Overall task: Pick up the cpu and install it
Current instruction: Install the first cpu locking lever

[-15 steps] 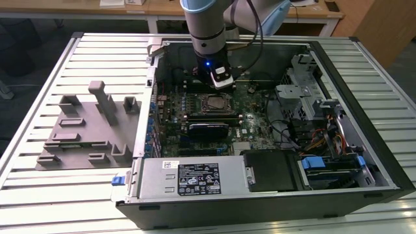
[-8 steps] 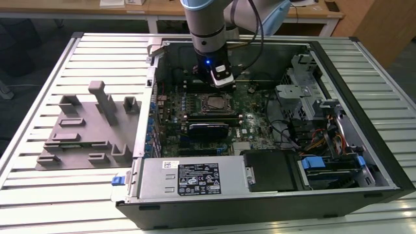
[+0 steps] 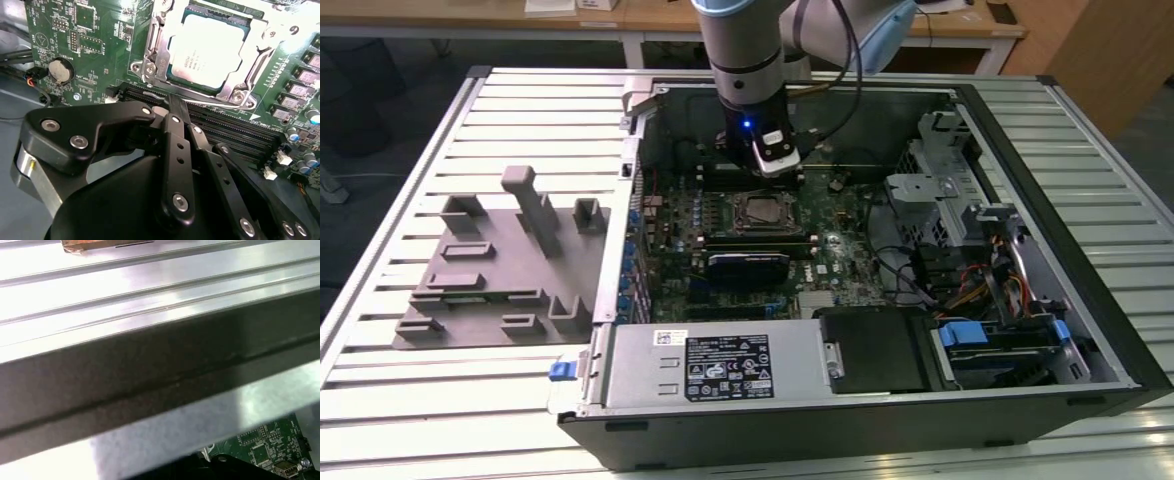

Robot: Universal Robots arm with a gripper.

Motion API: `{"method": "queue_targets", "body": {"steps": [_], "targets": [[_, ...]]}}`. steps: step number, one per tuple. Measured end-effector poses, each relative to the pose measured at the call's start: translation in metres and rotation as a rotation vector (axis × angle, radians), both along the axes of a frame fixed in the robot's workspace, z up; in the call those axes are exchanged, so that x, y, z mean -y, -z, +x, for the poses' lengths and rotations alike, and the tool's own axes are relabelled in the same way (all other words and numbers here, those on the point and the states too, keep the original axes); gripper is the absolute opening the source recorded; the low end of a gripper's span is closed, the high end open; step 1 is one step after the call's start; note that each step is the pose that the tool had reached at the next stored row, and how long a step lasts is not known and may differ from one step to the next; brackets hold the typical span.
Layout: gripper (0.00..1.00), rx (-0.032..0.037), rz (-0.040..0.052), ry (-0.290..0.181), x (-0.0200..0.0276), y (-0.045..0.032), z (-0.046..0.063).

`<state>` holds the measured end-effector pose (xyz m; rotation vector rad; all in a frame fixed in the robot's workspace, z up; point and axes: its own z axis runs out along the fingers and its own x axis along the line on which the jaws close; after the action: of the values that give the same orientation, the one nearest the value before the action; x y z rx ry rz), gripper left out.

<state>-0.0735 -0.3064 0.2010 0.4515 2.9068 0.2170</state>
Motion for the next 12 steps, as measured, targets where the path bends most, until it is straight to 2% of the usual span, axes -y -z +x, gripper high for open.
{"method": "queue_targets", "body": {"steps": [2, 7, 9, 12], "targets": [[0.11, 0.0033, 0.0001, 0.002, 0.0000, -0.0002, -0.0003], [0.11, 0.0364, 0.0000, 0.009, 0.0000, -0.0002, -0.0015], [0.11, 0.0432, -0.0001, 0.015, -0.0001, 0.0000, -0.0033], [0.11, 0.0498, -0.0001, 0.023, -0.0009, 0.0005, -0.0072]]}}
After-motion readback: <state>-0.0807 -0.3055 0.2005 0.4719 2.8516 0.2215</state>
